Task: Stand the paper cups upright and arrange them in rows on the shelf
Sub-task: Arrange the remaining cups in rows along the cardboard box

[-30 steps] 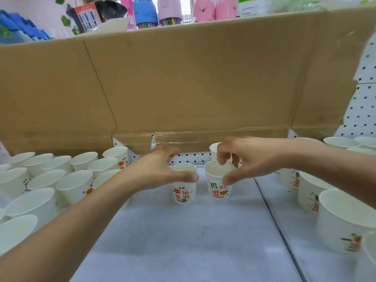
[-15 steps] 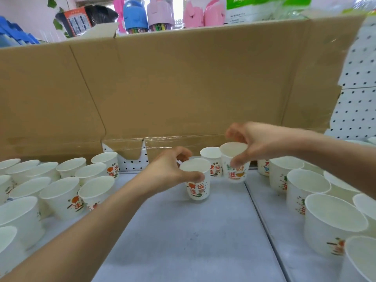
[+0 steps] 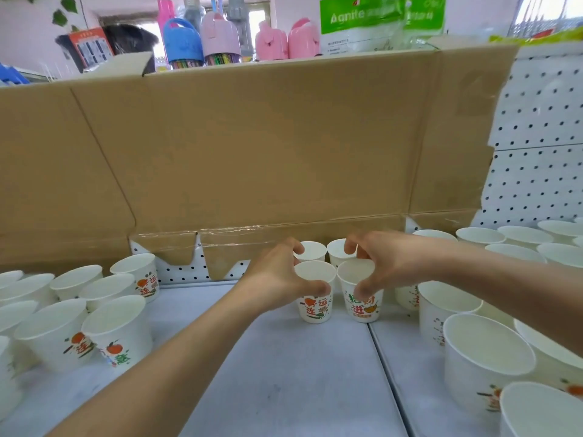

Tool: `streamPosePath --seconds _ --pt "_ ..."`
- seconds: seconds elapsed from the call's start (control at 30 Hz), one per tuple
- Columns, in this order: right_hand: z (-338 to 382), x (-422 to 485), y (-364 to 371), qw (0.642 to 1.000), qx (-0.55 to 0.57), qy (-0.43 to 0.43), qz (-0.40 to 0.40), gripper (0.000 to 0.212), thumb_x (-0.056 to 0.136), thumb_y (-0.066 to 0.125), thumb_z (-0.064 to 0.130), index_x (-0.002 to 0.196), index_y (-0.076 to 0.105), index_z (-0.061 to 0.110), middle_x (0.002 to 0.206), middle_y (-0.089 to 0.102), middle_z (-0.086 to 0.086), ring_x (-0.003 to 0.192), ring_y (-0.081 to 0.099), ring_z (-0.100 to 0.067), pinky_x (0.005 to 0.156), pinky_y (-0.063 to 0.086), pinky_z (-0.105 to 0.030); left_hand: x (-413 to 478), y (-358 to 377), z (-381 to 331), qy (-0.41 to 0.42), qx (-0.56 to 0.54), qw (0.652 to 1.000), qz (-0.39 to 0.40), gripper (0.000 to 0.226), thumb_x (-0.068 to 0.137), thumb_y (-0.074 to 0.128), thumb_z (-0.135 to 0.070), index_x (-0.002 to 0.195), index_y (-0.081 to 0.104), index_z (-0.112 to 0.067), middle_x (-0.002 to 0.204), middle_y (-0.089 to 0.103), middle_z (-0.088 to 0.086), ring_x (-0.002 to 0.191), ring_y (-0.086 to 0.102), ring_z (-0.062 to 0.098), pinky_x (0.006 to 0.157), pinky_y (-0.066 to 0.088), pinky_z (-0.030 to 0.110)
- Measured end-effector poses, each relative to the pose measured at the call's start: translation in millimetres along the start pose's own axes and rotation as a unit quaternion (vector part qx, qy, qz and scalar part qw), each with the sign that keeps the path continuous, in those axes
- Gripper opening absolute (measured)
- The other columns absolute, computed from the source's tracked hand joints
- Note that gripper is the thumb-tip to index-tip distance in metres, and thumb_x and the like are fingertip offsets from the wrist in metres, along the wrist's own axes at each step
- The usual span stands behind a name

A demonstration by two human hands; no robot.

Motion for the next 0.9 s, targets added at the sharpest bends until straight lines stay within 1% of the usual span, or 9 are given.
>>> streamPosePath --seconds 0.13,0.3,0.4,0.47,0.6,0.67,0.77,0.83,0.9 --pt "-2.4 -0.4 0.6 1.000 -0.021 0.001 -0.003 0.074 0.068 0.077 0.051 0.129 0.041 0.029 0.117 0.054 0.010 0.102 0.054 -0.014 0.087 0.049 -0.035 -1.4 2.3 -4.2 -0.002 0.016 1.000 -0.006 0.080 0.063 0.081 -0.053 0.129 0.044 -0.030 0.123 0.056 -0.009 0.107 0.055 0.015 0.090 0.049 0.036" --pt "-2.8 -6.6 -1.2 0.999 -0.038 -0.001 -0.022 0.075 0.069 0.070 0.063 0.131 0.042 0.030 0.114 0.053 0.012 0.101 0.051 -0.012 0.080 0.046 -0.030 -16.9 -2.0 -8.4 -0.001 0.017 1.000 -0.018 0.088 0.062 0.077 -0.063 0.135 0.041 -0.031 0.130 0.052 -0.009 0.114 0.053 0.014 0.095 0.047 0.038" --pt "12.3 -13.3 -12.1 0.991 -0.091 -0.045 -0.089 0.063 0.077 0.059 0.067 0.128 0.047 0.032 0.125 0.054 0.012 0.106 0.053 -0.011 0.082 0.046 -0.033 -39.2 -12.5 -7.8 0.015 -0.010 0.997 -0.079 0.075 0.070 0.072 -0.062 0.133 0.044 -0.032 0.129 0.053 -0.014 0.117 0.050 0.010 0.093 0.046 0.034" --pt "34.2 -14.1 -14.7 0.984 -0.092 -0.098 -0.120 0.053 0.082 0.055 0.064 0.124 0.051 0.032 0.122 0.056 0.013 0.104 0.052 -0.010 0.085 0.048 -0.036 -64.0 -20.8 0.2 0.030 -0.054 0.989 -0.134 0.064 0.076 0.071 -0.057 0.130 0.048 -0.031 0.126 0.054 -0.017 0.116 0.050 0.006 0.090 0.044 0.027" --pt "90.4 -21.2 -6.5 0.977 -0.050 -0.187 -0.090 0.042 0.085 0.058 0.056 0.120 0.053 0.033 0.109 0.050 0.018 0.103 0.048 -0.005 0.086 0.043 -0.029 -121.7 -27.2 34.4 0.039 -0.117 0.964 -0.235 0.047 0.080 0.070 -0.049 0.122 0.054 -0.035 0.117 0.055 -0.022 0.109 0.050 -0.002 0.088 0.040 0.018" --pt "125.7 -21.6 3.9 0.972 -0.052 -0.219 -0.065 0.042 0.086 0.060 0.053 0.122 0.053 0.032 0.109 0.048 0.017 0.105 0.047 -0.006 0.088 0.043 -0.029 -147.8 -34.6 57.8 0.036 -0.088 0.958 -0.270 0.044 0.080 0.070 -0.046 0.120 0.056 -0.035 0.114 0.056 -0.022 0.107 0.050 -0.002 0.087 0.039 0.016" --pt "178.9 -8.1 19.7 0.965 -0.033 -0.256 -0.046 0.050 0.084 0.064 0.050 0.126 0.051 0.026 0.121 0.054 0.008 0.106 0.049 -0.010 0.086 0.042 -0.027 -174.6 -57.0 87.1 0.030 -0.035 0.951 -0.305 0.041 0.081 0.070 -0.043 0.119 0.058 -0.032 0.114 0.057 -0.019 0.109 0.051 0.003 0.090 0.042 0.021" --pt "213.0 6.4 31.4 0.963 -0.012 -0.266 -0.044 0.061 0.081 0.067 0.050 0.132 0.047 0.023 0.130 0.053 0.002 0.112 0.050 -0.014 0.088 0.041 -0.027 -194.9 -77.0 104.3 0.037 0.023 0.941 -0.336 0.040 0.081 0.069 -0.043 0.117 0.060 -0.028 0.114 0.060 -0.014 0.110 0.051 0.008 0.092 0.042 0.028" --pt "244.0 18.6 44.3 0.966 0.011 -0.255 -0.045 0.074 0.079 0.070 0.051 0.140 0.039 0.021 0.137 0.048 -0.001 0.120 0.047 -0.018 0.093 0.039 -0.029 -219.1 -98.9 125.8 0.026 0.097 0.921 -0.377 0.043 0.078 0.066 -0.046 0.116 0.061 -0.027 0.113 0.061 -0.011 0.109 0.049 0.013 0.088 0.040 0.031"
Point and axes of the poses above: each hand's wrist, its own x-axis towards the middle knuckle, its own y-axis out of the palm, z = x × y, the point moved 2 cm from there along x, towards the middle knuckle
